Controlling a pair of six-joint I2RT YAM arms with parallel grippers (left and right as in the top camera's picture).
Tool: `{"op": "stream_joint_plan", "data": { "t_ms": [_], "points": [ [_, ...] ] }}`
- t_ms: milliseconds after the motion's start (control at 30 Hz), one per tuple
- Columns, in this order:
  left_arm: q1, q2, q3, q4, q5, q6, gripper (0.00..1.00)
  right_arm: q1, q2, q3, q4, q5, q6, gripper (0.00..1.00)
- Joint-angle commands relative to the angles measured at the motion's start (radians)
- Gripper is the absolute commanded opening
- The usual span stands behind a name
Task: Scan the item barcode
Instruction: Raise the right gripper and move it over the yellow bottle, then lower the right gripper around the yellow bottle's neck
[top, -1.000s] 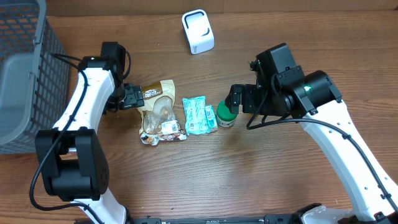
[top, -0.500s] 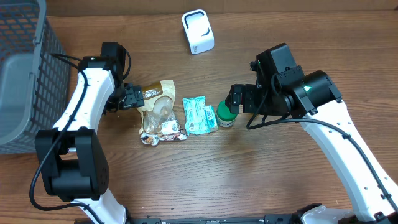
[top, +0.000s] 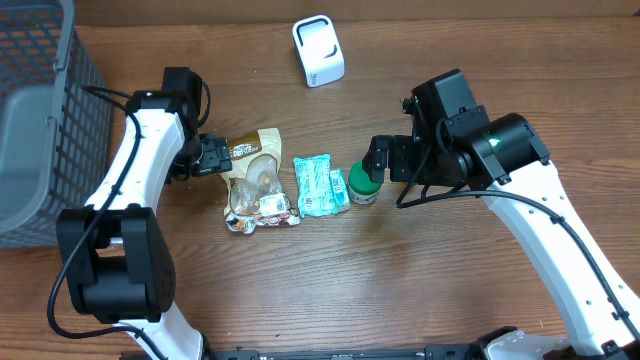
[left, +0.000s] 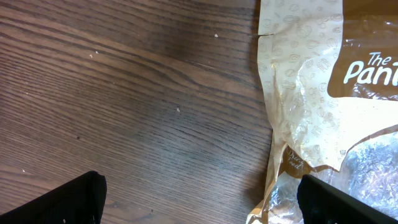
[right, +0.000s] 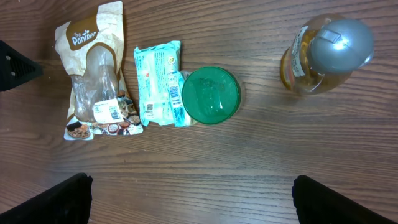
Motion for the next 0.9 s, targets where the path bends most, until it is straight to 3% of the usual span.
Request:
{"op": "stream_joint_plan", "data": {
  "t_ms": [0,600,667,867],
  "points": [
    [0.003,0.007,0.014,0.001,-0.010,0.019,1.00,0.001,-0.006,0.005,0.006,0.010,0.005,1.00],
    [0.003,0.007,0.015,0.001,-0.010,0.019,0.99,0.001,-0.006,0.005,0.031,0.010,-0.002,1.00],
    [0.003,0.007,0.015,0.001,-0.010,0.019,1.00,0.001,-0.006,0.005,0.042,0.015,-0.063,1.00],
    [0.003,0.007,0.014,0.001,-0.010,0.019,1.00,0.001,-0.004,0.005,0.067,0.276,-0.104,1.00]
  ]
}}
